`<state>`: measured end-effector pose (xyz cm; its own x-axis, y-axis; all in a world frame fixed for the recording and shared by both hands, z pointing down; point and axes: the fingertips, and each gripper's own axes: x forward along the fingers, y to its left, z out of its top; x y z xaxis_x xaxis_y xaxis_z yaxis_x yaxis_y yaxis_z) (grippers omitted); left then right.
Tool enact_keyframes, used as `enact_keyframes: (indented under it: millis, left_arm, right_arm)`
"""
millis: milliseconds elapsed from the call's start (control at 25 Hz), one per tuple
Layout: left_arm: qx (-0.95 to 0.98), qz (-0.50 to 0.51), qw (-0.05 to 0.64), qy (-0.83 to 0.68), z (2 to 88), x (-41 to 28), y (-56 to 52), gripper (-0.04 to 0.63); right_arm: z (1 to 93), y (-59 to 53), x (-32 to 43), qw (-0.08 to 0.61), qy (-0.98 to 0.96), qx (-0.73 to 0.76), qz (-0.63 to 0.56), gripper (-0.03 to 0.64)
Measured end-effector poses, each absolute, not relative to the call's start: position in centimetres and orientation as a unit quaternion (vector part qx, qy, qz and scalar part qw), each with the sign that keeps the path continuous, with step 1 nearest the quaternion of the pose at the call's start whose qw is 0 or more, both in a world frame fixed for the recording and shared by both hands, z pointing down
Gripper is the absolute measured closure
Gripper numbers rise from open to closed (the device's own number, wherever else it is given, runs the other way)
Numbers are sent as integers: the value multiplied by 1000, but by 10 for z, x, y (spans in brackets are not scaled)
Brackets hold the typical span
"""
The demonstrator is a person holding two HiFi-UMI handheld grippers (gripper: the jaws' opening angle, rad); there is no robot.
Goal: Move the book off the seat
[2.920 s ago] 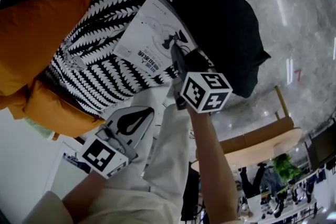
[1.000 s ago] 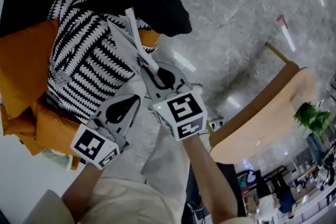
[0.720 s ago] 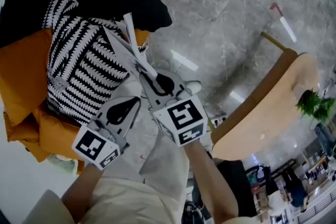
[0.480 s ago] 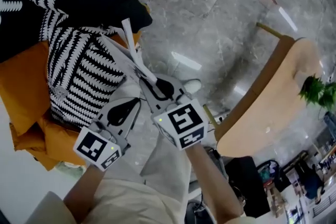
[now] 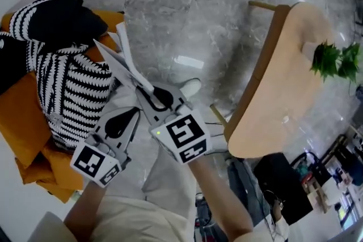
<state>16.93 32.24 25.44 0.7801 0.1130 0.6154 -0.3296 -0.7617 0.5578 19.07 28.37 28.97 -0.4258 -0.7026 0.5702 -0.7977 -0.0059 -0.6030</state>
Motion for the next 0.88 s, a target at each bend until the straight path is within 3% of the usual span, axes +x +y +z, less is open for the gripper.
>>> enact_keyframes:
  millis: [880]
  left_arm:
    - [884, 381, 241, 127, 237, 291, 465, 591]
  right_arm:
    - [281, 465, 343, -80, -537, 707, 453, 572]
